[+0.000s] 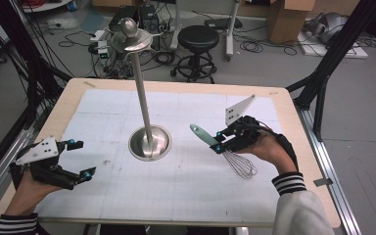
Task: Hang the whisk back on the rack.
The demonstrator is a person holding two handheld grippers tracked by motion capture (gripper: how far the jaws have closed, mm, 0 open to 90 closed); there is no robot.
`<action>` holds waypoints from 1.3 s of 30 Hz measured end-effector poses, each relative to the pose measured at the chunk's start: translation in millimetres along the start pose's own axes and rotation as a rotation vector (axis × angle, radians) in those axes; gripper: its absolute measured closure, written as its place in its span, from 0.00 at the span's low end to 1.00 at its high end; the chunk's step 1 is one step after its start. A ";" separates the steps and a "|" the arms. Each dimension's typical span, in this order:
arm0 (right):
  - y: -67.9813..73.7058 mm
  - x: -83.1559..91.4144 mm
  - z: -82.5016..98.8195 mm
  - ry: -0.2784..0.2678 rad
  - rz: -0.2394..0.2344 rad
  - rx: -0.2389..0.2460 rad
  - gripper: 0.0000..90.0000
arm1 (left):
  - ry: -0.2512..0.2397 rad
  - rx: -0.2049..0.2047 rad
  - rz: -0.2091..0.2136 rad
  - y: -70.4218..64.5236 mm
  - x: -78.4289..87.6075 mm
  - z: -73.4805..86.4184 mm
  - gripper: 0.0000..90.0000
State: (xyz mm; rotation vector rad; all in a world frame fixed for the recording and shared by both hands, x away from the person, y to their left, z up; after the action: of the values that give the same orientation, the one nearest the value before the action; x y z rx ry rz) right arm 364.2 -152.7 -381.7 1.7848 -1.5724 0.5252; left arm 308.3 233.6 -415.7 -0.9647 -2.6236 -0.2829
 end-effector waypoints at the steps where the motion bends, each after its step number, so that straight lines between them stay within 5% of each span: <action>1: 0.0 0.0 0.0 0.000 0.000 0.000 0.78 | 0.000 0.000 0.000 0.0 0.0 0.0 0.02; 6: 5.4 8.4 -14.7 -0.052 -0.040 0.015 0.77 | 0.021 -0.014 -0.010 -2.6 -2.0 0.3 0.02; 13: 7.7 17.5 -32.5 -0.075 -0.038 0.043 0.77 | 0.018 -0.018 0.000 -5.5 -2.0 -1.4 0.02; 22: 14.4 33.4 -73.6 -0.122 -0.051 0.105 0.77 | 0.014 -0.023 0.007 -7.2 -0.7 -4.3 0.02; 39: 13.2 61.3 -149.6 -0.187 -0.056 0.147 0.77 | 0.006 -0.021 0.034 -10.8 -0.7 -6.9 0.02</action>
State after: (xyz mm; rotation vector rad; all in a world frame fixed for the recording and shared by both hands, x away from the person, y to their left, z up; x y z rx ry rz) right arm 383.6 -87.8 -234.3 2.0327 -1.6392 0.4693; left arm 303.4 223.1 -410.3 -1.0132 -2.6011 -0.3055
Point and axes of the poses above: each handheld gripper's, and its own axes: x roughly backward along the jaws, z roughly out of its underside, y roughly to its left, the point moved 9 cm from there along -x, roughly forward along the jaws, and after that the axes turned 13 degrees about -z, right-handed, at the moved point
